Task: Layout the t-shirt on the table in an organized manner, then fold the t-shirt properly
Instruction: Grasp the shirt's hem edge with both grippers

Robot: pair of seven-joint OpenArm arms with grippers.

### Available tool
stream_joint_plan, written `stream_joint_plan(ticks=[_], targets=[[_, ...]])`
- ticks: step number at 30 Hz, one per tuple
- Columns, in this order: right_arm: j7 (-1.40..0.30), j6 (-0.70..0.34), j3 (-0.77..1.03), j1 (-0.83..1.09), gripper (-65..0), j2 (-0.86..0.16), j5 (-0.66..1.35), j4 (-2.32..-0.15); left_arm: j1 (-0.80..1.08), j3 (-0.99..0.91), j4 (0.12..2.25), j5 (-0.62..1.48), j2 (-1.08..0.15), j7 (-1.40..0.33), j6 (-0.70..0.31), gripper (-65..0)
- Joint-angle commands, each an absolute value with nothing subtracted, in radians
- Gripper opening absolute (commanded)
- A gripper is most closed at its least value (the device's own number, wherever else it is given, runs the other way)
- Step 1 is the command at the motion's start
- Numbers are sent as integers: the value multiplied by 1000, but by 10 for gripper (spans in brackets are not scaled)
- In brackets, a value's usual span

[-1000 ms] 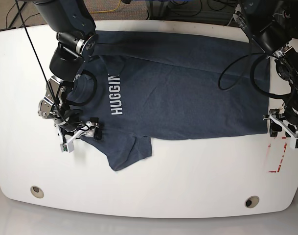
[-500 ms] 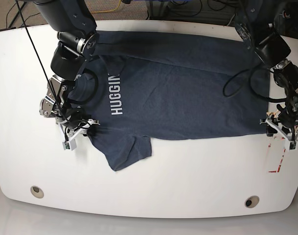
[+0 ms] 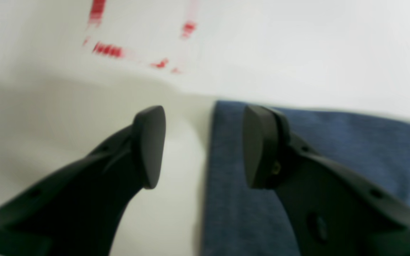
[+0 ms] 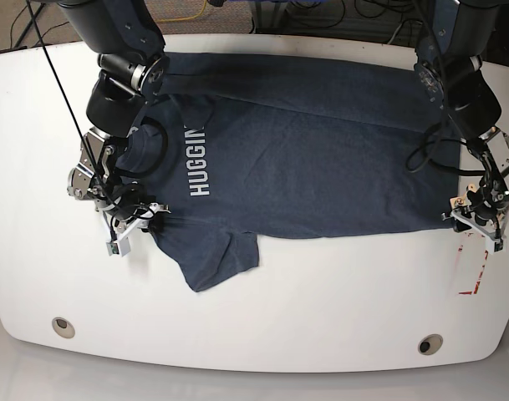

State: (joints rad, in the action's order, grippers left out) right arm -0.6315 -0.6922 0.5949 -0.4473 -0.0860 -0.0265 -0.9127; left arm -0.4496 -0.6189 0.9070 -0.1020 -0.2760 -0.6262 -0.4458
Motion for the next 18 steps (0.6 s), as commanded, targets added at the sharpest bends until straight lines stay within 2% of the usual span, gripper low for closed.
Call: stream_joint_plan(ticks=[1,5,11,15,18], targets=[[-621,-698,593,-472,-566,-94,-18,-926,-486,-619,883,-90,-317,-584,-441,-336],[-621,-698,593,-470,-566,-96,-18,-926,-487,-616,828,-90,-337,-562,-441,-300],[-621,-698,593,-470,-566,-99,-18,-926,-499,-616,788,-90,-338,-552,-441,-169],[-621,-698,593,-470,-566,-101,-18,-926,-499,-615,788,-90,-331,-553,-444,-185],[-621,-698,593,-470,-566,-101,-18,-926,-501,-615,788,-90,-323,-558,-484,-200]])
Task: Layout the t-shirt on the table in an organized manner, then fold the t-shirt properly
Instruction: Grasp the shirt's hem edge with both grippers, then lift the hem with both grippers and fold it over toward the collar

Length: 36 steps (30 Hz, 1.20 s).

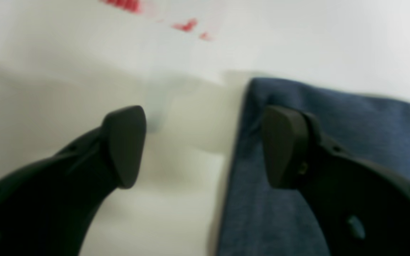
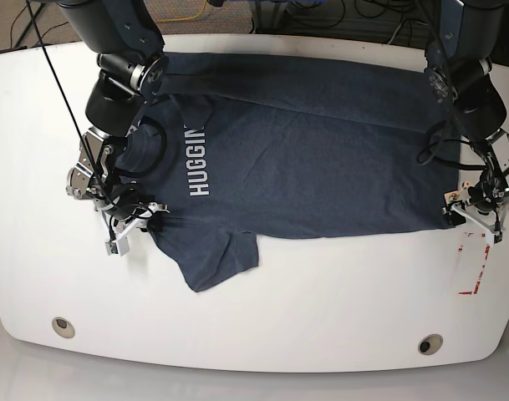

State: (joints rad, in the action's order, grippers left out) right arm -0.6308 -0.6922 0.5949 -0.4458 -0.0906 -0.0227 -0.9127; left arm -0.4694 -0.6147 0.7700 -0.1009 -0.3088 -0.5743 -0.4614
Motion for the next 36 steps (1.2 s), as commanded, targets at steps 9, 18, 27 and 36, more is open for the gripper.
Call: stream_joint_plan(ticks=[9,18,27,36], targets=[[-621,-698,593,-470,-566,-97,-18,-926,-501,-615,788,-90,-292,-558,-550,-204],[-621,-698,593,-470,-566,-97,-18,-926,-501,-613,786,-91,-272,-558,-553,-218],[-621,-698,593,-470,-566,-97,-18,-926,-501,-489,786,-90,-269,-558,-555,-446],[-621,-698,593,-472,-568,-99,-18,-926,-501,-467,796,-90,-257,-558,-555,-576]])
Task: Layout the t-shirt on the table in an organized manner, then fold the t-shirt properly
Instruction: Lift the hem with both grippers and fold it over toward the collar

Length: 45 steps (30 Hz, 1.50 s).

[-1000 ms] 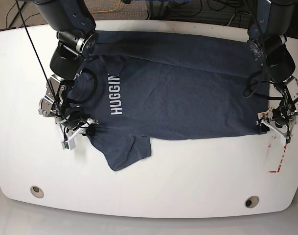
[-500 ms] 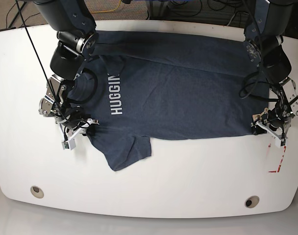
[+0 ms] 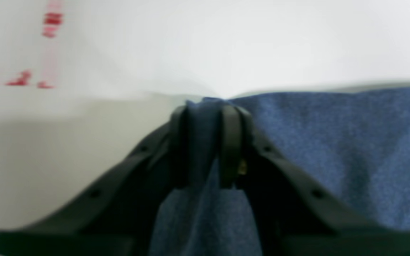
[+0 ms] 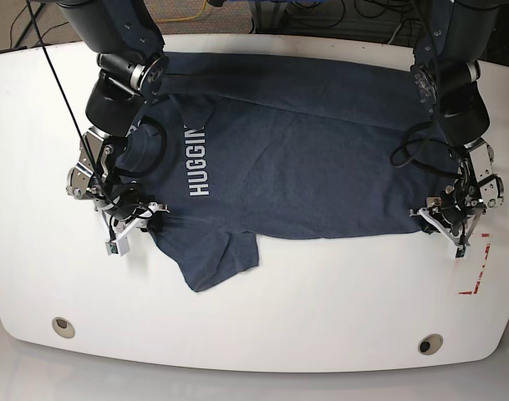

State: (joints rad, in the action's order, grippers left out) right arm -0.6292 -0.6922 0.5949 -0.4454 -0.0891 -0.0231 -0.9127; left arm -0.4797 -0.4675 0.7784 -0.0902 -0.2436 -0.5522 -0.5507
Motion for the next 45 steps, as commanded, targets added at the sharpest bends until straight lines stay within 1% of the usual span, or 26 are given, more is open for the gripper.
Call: stream_joint_plan(ticks=[1,5,6,9,12,14,19,23,34,39,45], targets=[[-621,-698,593,-472,-568,-99,-18,-926,-501,-467,796,-90,-257,-558,-555,-589],[-621,-698,593,-475,-572,-99,-18,-926,-503,-467,800,-88,-257,-558,-555,-647],[-621,-698,593,-475,-572,-99,-18,-926,-503,-467,808,-88,-257,-558,-555,-650],[-621,-698,593,-476,-585,-99,-18,-928,-499,-467,854,-88,-257,-558,-555,-650],[-622,-698,593,-478,-628,-99,-18,-940,-495,-467,909,-88,-255,-559,-555,-650],[-624,-698,593,-476,-644,-99,-18,-966,-490,-469,940,-88,-255,-562,-555,-650],[-667,-698,593,-473,-644,-97,-18,-1035,-466,-469,1036,-85,-255,-593,-561,-650],[-699,-698,593,-473,-647,-101,-18,-1075,-447,-469,1092,-58,-243,-608,-590,-650],[-839,-698,593,-427,-647,-101,-16,-1293,-404,-469,1241,-19,-236,-716,-661,-650],[-926,-698,593,-378,-645,-97,-12,-1437,-369,-469,1293,-19,-234,-722,-676,-650],[-1030,-698,593,-298,-644,-93,-10,-1621,-351,-469,1302,-19,-236,-722,-698,-650]])
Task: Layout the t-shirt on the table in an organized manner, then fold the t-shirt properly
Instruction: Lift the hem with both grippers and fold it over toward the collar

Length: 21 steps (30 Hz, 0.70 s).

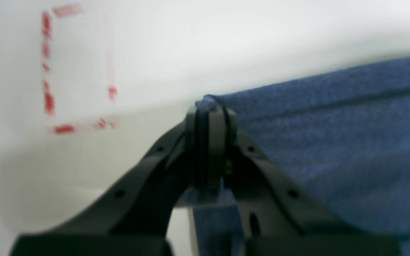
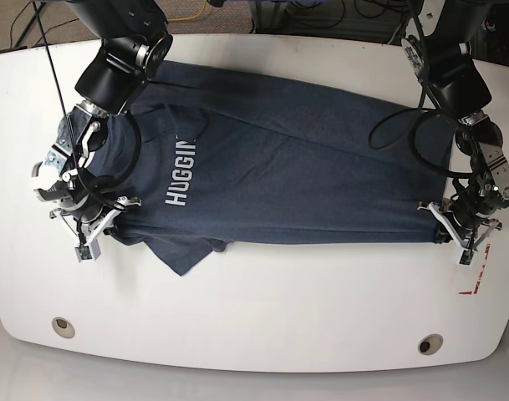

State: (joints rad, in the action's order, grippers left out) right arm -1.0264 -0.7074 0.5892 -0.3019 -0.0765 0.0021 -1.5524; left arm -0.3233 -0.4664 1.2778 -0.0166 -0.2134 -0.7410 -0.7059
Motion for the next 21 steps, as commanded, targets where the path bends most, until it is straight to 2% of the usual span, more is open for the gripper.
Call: stream_joint_plan(ticks=[1,13,21], targets=[[-1041,-698,593,-288,-644,-91,-8,-1643,-349,-469,1302,-19,-236,-722,-698,-650],[-1188,-698,593,-99,-644,-44,-8,-1945,-234,-469,1354,-19,-242,-722,-698,-650],[-1225,-698,593,2,-644,-27,-7,-1994,-186,-469,1366,-19,-242,-722,-698,-650]])
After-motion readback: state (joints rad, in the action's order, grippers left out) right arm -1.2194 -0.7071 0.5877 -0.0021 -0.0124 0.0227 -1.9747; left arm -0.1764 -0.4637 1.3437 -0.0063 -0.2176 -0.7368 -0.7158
